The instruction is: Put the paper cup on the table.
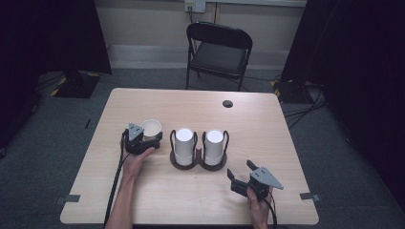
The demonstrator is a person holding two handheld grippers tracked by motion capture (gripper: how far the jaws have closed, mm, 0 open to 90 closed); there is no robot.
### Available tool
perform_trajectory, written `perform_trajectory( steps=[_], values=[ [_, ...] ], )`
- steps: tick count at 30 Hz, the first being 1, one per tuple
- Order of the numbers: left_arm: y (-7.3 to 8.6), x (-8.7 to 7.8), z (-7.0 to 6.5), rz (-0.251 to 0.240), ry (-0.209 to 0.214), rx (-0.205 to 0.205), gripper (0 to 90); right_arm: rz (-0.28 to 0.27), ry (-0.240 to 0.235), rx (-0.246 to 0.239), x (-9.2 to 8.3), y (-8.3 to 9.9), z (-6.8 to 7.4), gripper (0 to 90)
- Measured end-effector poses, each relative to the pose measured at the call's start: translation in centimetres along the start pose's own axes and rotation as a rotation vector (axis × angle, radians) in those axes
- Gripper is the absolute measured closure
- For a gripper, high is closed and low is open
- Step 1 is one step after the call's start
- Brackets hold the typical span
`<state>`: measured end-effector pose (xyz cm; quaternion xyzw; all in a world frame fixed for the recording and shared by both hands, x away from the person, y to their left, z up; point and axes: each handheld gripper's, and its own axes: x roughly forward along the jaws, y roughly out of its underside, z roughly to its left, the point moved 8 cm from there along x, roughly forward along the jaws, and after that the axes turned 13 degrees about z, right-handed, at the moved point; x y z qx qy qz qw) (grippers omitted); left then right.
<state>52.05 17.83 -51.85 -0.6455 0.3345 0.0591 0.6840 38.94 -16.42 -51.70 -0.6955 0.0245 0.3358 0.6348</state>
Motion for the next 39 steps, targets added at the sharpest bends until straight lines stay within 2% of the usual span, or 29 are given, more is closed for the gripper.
perform_trajectory(
  steps=[4, 9, 11, 12, 13, 14, 15, 16, 18, 21, 23, 28, 29, 31, 35, 39],
  values=[
    [0.2, -0.1, 0.0, 0.009, -0.006, 0.006, 15.3, -0.001, 0.001, 0.003, 0.0, 0.0, -0.1, 15.7],
    [0.3, -0.3, 0.3, 0.026, -0.014, -0.010, 15.3, -0.004, -0.001, 0.011, 0.0, 0.0, -0.1, 15.6],
    [0.5, -0.3, 0.3, 0.046, -0.041, 0.010, 15.4, -0.002, -0.003, 0.015, 0.0, 0.0, -0.2, 15.6],
    [0.5, -0.3, 0.1, 0.042, -0.039, -0.005, 15.4, -0.001, -0.003, 0.014, 0.0, 0.0, -0.2, 15.6],
    [0.5, -0.5, 0.2, 0.050, -0.033, 0.011, 15.5, -0.002, -0.003, 0.014, 0.0, 0.0, -0.2, 15.6],
    [0.4, -0.6, 0.0, 0.035, -0.020, 0.002, 15.4, -0.002, -0.003, 0.014, 0.0, 0.0, -0.2, 15.6],
    [0.5, -0.8, 0.0, 0.045, -0.015, 0.017, 15.4, -0.001, -0.002, 0.015, 0.0, 0.0, -0.2, 15.6],
    [0.4, -0.9, -0.1, 0.036, -0.014, 0.017, 15.4, -0.002, -0.001, 0.015, 0.0, 0.0, -0.2, 15.6],
    [0.7, -1.0, 0.0, 0.048, -0.017, 0.016, 15.4, -0.003, -0.001, 0.015, 0.0, 0.0, -0.2, 15.6],
    [1.2, -1.3, 0.1, 0.068, -0.042, 0.021, 15.5, -0.003, 0.000, 0.015, 0.0, 0.0, -0.2, 15.6],
    [1.1, -1.9, 0.1, 0.058, -0.065, 0.012, 15.5, -0.003, 0.000, 0.016, 0.0, 0.0, -0.2, 15.6],
    [1.3, -2.9, 0.0, 0.065, -0.083, 0.016, 15.5, -0.006, 0.002, 0.015, 0.0, 0.0, -0.2, 15.6],
    [1.4, -3.0, 0.0, 0.068, -0.081, 0.020, 15.5, -0.006, 0.002, 0.015, 0.0, 0.0, -0.2, 15.6],
    [1.7, -3.3, -0.1, 0.062, -0.063, 0.003, 15.5, -0.006, 0.004, 0.016, -0.1, 0.0, -0.2, 15.6],
    [1.9, -4.1, -0.4, 0.055, -0.057, 0.008, 15.5, -0.007, 0.003, 0.015, -0.1, 0.0, -0.2, 15.6],
    [2.1, -4.8, -0.9, 0.031, -0.033, -0.010, 15.6, -0.007, 0.002, 0.016, -0.1, 0.0, -0.2, 15.6]
  ],
)
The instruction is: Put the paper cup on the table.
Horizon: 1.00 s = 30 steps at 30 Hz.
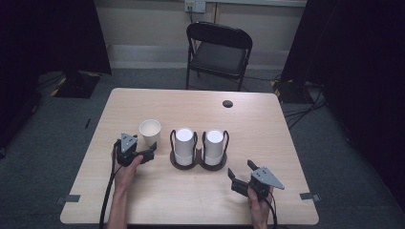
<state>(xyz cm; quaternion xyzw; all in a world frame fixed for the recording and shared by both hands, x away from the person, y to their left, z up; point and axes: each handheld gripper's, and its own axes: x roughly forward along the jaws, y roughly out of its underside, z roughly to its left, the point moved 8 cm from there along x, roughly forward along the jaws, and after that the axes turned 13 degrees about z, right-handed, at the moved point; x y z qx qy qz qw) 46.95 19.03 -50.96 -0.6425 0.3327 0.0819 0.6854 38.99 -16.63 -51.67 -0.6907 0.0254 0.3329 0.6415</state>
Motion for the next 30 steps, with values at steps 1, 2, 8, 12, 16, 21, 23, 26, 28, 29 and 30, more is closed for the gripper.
perform_trajectory(
  steps=[1, 2, 8, 12, 16, 21, 23, 26, 28, 29, 30],
  values=[
    [0.1, -0.2, 0.0, 0.004, -0.001, 0.003, 15.6, 0.000, 0.001, -0.001, 0.0, 0.0, 0.0, 15.6],
    [0.2, -0.4, -0.1, 0.002, 0.003, -0.002, 15.6, -0.001, 0.001, -0.001, 0.0, 0.0, 0.0, 15.6],
    [0.7, -1.6, -0.8, -0.007, 0.039, -0.021, 15.5, 0.000, -0.001, -0.001, 0.0, 0.0, 0.0, 15.6],
    [1.1, -2.3, -1.7, -0.019, 0.059, -0.005, 15.5, 0.003, -0.003, -0.002, 0.0, 0.0, 0.0, 15.6],
    [1.4, -2.9, -2.4, -0.033, 0.078, 0.010, 15.7, 0.002, -0.003, -0.002, 0.0, 0.0, 0.0, 15.6],
    [1.7, -4.0, -3.7, -0.051, 0.089, 0.039, 16.2, 0.001, -0.002, -0.003, 0.0, 0.0, 0.0, 15.6],
    [1.8, -4.4, -4.2, -0.054, 0.088, 0.050, 16.3, 0.000, -0.001, -0.004, 0.0, 0.0, 0.0, 15.6],
    [2.1, -4.9, -4.9, -0.065, 0.092, 0.054, 16.4, -0.001, -0.001, -0.004, 0.0, 0.0, 0.0, 15.6],
    [2.5, -5.1, -5.4, -0.077, 0.092, 0.057, 16.5, -0.003, -0.001, -0.002, 0.0, 0.0, 0.0, 15.6],
    [2.7, -5.2, -5.6, -0.078, 0.081, 0.061, 16.5, -0.002, -0.001, -0.002, 0.0, 0.0, 0.0, 15.6],
    [2.9, -5.2, -5.8, -0.079, 0.075, 0.068, 16.5, -0.002, -0.002, -0.001, 0.0, 0.0, 0.0, 15.6]
  ],
)
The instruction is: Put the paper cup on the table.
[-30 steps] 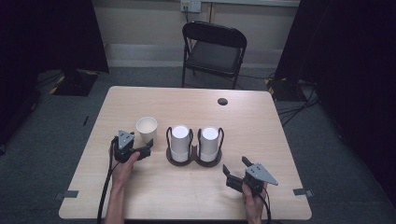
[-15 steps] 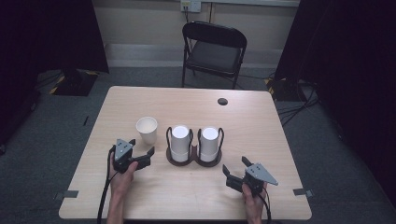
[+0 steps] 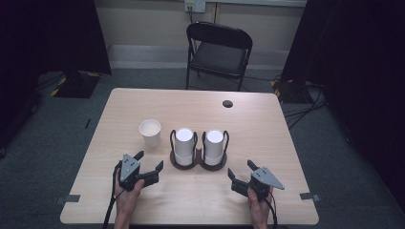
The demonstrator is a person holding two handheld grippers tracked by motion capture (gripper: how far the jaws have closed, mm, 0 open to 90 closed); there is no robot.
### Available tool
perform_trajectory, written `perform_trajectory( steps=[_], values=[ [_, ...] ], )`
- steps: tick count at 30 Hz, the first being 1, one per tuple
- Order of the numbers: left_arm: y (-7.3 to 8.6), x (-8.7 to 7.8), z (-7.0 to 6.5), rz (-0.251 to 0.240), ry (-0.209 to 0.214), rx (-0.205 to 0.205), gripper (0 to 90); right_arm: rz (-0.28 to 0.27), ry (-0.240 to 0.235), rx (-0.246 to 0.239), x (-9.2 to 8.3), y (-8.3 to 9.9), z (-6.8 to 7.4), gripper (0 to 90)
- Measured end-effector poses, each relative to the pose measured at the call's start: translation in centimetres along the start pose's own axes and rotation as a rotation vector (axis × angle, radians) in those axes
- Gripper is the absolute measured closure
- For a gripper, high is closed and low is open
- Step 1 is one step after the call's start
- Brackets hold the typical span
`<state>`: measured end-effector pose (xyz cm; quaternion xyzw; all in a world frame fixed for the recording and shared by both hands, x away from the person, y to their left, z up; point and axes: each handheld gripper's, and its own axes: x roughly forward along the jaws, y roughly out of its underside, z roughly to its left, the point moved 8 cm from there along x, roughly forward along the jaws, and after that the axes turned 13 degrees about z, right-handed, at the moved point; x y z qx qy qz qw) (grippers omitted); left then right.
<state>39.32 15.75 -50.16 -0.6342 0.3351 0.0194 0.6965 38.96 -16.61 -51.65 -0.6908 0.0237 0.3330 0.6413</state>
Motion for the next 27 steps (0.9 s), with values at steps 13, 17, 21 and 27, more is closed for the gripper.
perform_trajectory(
  steps=[13, 17, 21, 27],
  values=[
    [1.4, -0.6, -4.2, -0.043, 0.025, 0.048, 15.9, 0.007, -0.008, -0.006, 0.1, 0.0, 0.1, 15.6],
    [1.4, -0.5, -5.5, -0.054, 0.026, 0.056, 15.6, 0.015, -0.019, -0.006, 0.1, 0.0, 0.1, 16.9],
    [1.7, -0.1, -6.0, -0.056, 0.027, 0.074, 15.7, 0.027, -0.022, -0.009, 0.3, 0.0, 0.2, 17.0],
    [1.6, 0.0, -5.8, -0.064, 0.016, 0.065, 15.6, 0.047, -0.007, 0.008, 0.5, 0.1, -0.1, 17.3]
  ],
)
